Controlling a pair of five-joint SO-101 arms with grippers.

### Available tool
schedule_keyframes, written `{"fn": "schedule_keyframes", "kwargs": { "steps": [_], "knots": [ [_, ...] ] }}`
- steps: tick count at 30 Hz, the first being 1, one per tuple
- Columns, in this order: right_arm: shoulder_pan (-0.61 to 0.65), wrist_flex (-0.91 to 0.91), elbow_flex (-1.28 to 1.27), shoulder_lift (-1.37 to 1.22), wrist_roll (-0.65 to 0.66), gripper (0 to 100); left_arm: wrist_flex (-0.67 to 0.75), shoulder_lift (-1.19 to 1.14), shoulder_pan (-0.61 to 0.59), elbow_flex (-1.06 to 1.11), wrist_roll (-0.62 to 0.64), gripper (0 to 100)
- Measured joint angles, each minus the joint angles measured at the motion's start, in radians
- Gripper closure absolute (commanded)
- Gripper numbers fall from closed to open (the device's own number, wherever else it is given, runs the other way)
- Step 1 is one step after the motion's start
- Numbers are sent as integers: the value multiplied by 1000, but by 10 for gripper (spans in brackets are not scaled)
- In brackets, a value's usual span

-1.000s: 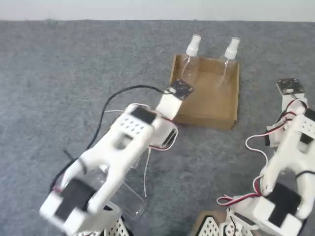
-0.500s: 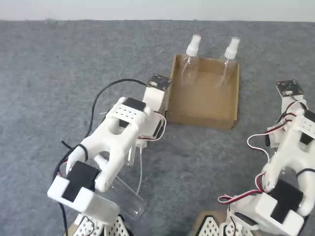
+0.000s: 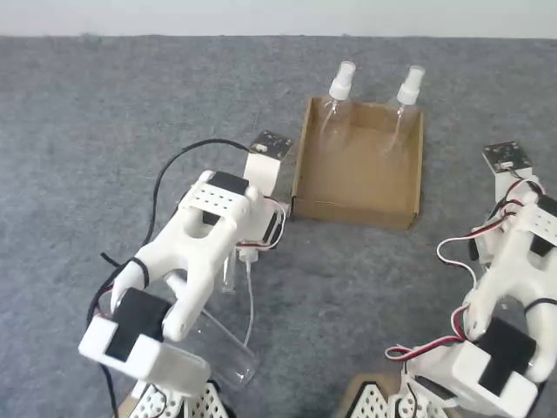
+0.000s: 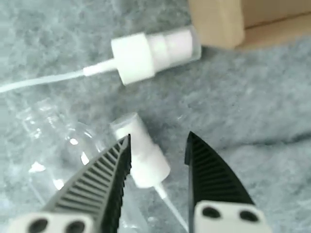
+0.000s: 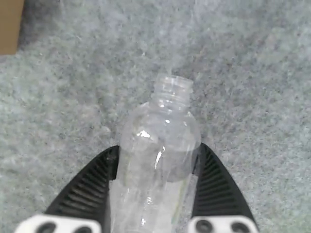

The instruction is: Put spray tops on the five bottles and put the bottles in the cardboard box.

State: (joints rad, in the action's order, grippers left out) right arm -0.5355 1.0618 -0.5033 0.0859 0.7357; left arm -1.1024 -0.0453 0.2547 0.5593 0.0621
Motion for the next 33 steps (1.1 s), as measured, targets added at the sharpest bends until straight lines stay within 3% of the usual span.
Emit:
{"fn": "schedule_keyframes", "kwargs": {
  "steps": [11, 20, 27, 33],
  "knots": [
    [0, 0, 0, 0, 0, 949, 0, 71, -71, 40, -23, 833],
    [0, 0, 0, 0, 0, 950, 95, 84, -66, 141, -29, 833],
    [0, 0, 0, 0, 0, 950, 123, 84, 0, 193, -29, 838],
    [0, 0, 0, 0, 0, 950, 123, 84, 43, 198, -29, 915]
  ]
}}
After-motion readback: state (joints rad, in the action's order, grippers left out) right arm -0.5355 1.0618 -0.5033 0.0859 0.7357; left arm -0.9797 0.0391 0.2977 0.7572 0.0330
